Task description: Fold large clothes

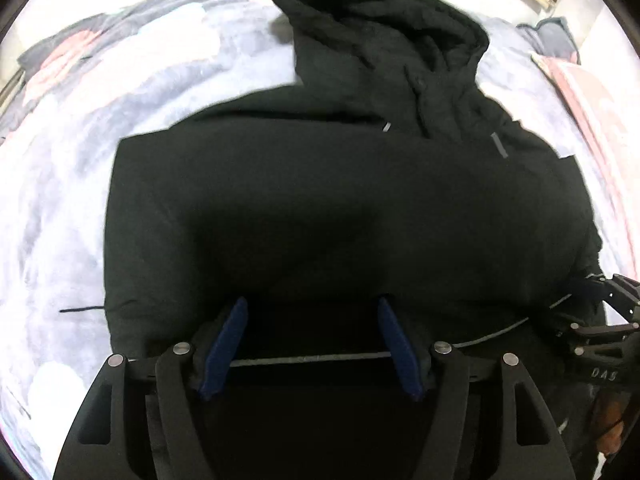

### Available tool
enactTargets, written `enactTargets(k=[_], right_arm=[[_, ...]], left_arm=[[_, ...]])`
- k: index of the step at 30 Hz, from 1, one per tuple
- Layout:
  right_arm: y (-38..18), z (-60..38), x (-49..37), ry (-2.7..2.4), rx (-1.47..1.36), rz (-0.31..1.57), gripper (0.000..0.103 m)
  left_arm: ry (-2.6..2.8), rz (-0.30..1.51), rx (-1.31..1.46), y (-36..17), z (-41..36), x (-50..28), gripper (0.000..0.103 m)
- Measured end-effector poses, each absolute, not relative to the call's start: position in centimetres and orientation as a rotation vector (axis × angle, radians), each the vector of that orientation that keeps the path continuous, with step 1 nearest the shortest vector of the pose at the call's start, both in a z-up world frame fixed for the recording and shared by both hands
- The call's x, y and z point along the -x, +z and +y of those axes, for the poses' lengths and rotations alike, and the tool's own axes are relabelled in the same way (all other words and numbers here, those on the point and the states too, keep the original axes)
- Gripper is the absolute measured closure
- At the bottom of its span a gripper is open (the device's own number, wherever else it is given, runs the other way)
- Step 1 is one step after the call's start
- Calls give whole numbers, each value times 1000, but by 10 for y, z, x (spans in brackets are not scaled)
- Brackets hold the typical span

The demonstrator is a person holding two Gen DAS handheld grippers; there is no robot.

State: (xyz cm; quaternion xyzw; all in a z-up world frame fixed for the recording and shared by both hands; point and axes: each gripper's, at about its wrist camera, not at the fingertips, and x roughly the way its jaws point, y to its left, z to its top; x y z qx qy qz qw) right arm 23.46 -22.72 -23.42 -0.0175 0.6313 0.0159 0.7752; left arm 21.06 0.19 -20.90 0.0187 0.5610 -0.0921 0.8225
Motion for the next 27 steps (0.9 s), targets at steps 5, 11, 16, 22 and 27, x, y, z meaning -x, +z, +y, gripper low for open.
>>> enactTargets(k=[5, 11, 16, 22, 27], right_arm=[[-192, -242, -221, 3, 69, 1259, 30], [-219, -281, -212, -135, 51, 1349, 30], [-235, -315, -219, -132, -217, 1459, 30], [-200, -296, -229, -47, -139, 1463, 31], [-137, -292, -269, -9, -76, 1306, 31]], left_arm=[[-239, 1125, -14, -175, 12, -185, 34], [-164, 1224, -14, -207, 27, -185, 34], [-185, 1212, -63, -206, 20, -184, 34], [-197, 1046, -3, -141, 38, -193, 34], [-204, 911, -12, -92, 36, -251, 33]])
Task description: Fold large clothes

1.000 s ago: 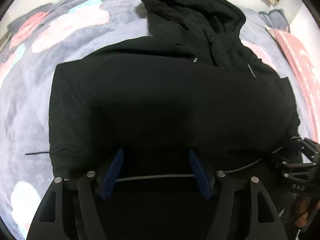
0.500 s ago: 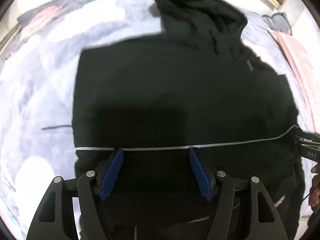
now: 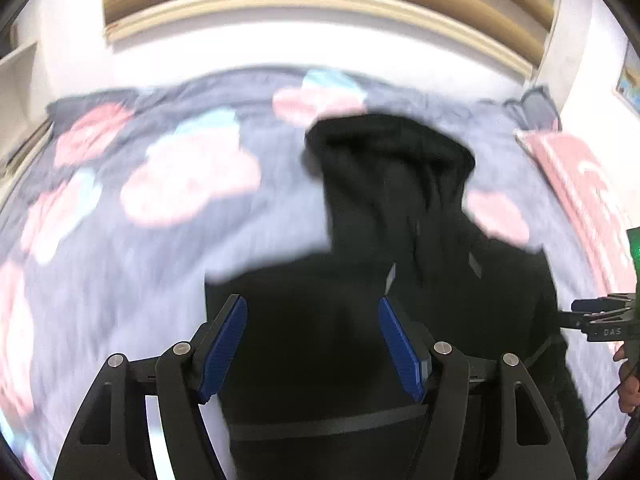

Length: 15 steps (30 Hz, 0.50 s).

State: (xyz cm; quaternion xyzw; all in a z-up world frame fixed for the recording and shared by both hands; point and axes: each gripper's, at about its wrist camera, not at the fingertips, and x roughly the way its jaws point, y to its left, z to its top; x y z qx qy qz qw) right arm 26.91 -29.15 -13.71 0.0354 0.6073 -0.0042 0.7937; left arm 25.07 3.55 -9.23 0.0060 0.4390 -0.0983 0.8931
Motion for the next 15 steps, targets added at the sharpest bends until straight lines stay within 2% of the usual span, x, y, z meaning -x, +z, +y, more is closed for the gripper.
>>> enactTargets(k=[4, 6, 9, 15], right_arm=[[-110, -300, -335, -32, -97, 1185, 31], [-105, -308, -368, -39, -118, 1144, 36], [-118, -322, -432, -1, -236, 1134, 40], [-171, -311, -505, -27, -277, 1145, 40]], left_arm=[[-177, 886, 12, -86, 23, -313, 33], [-185, 892, 27, -92, 17, -350, 33], [-205, 926, 47, -110, 1, -398, 34], [-199, 983, 20, -152, -22, -459, 33]])
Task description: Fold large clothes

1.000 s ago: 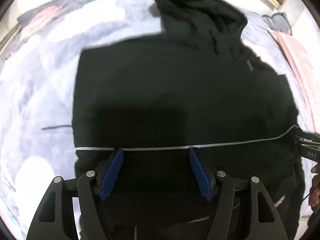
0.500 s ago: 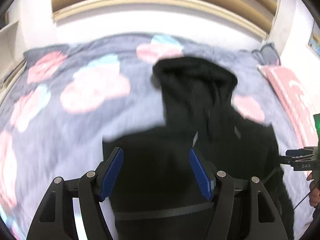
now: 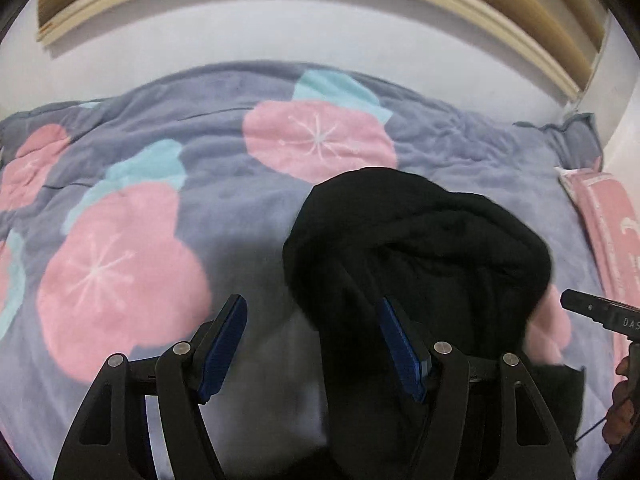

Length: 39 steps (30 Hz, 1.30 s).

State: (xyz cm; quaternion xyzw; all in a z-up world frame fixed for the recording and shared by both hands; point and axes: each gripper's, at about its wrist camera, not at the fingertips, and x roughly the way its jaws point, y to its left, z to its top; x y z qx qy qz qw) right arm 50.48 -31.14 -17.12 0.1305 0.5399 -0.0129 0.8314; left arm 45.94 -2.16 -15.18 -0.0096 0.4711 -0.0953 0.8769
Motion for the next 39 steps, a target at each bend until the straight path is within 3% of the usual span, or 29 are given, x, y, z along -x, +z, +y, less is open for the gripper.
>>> enactTargets(k=[4, 5, 6, 7, 9, 11, 13, 15, 18, 21, 27, 39], right_arm=[[-208, -307, -538, -9, -316, 1185, 43], [-217, -304, -547, 16, -330, 1196, 53], [-222, -304, -551, 19, -329, 1210, 89], [-221, -308, -552, -13, -325, 1204, 96], [-206, -332, -538, -7, -443, 1125, 97], [-191, -343, -518, 42, -490, 1060, 98], [-181, -330, -500, 17, -338, 1016, 98], [-202, -319, -498, -10, -253, 1065, 98], [-254, -319, -513, 15, -293, 1213, 97], [-272, -313, -519, 40, -255, 1243, 95], [-242, -322, -499, 85, -238, 1208, 64], [-169, -314, -501, 203, -223, 1065, 63]], left_arm=[[-206, 1039, 84, -180, -25, -494, 34], [-170, 1055, 104, -188, -20, -504, 52], [-141, 1059, 135, -191, -12, -511, 76], [-172, 1084, 247, -193, 5, -517, 89], [-253, 1048, 473, -186, 41, -511, 86], [-366, 986, 512, -167, 53, -489, 78], [-363, 962, 423, -162, 48, -470, 70], [-324, 1057, 405, -190, 49, -478, 59], [-276, 1245, 356, -254, 48, -494, 58], [-293, 1194, 320, -246, 45, -487, 56], [-331, 1177, 169, -214, 42, -461, 53], [-477, 1057, 40, -141, 35, -418, 52]])
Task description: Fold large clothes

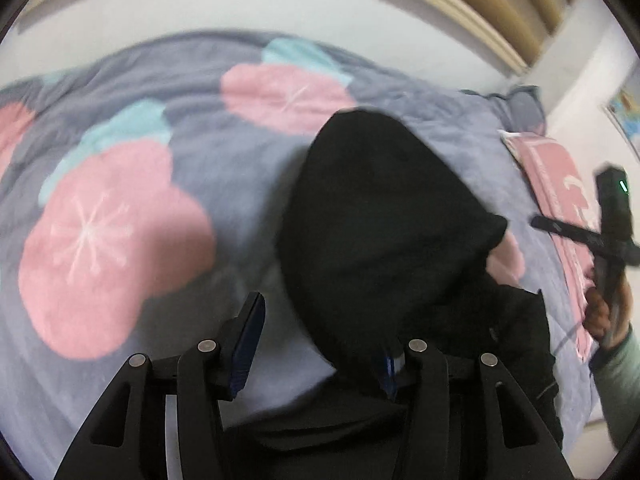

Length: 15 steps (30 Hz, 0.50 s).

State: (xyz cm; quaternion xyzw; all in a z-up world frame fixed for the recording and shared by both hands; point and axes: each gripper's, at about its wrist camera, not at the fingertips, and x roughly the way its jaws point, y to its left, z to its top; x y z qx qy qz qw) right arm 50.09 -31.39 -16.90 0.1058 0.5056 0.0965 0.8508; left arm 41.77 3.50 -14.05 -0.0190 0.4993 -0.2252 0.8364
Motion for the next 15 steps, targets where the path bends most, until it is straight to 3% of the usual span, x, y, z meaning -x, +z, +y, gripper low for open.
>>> enactTargets(k=[2, 4, 5, 11, 12, 13, 15], right_arm=[[-168, -300, -519, 223, -196, 1059, 60], [-175, -285, -550, 269, -178, 1071, 40], [-180, -279, -561, 273, -157, 1081, 36], [-237, -242, -638, 421, -129, 1300, 35], [-254, -235, -644, 423, -120, 1356, 39], [-255, -229, -642, 409, -81, 1355, 68], [-246, -226, -630, 342, -19, 1277, 84]], left_arm=[[-495, 1056, 12, -140, 28, -419, 49], [-492, 1071, 10, -145, 27, -421, 49], [-485, 1083, 16, -151, 28, -425, 49], [-482, 1134, 122, -175, 42, -435, 49], [-471, 1146, 136, -181, 43, -439, 49], [-463, 1161, 150, -187, 44, -443, 49], [-442, 1186, 170, -199, 43, -452, 49]])
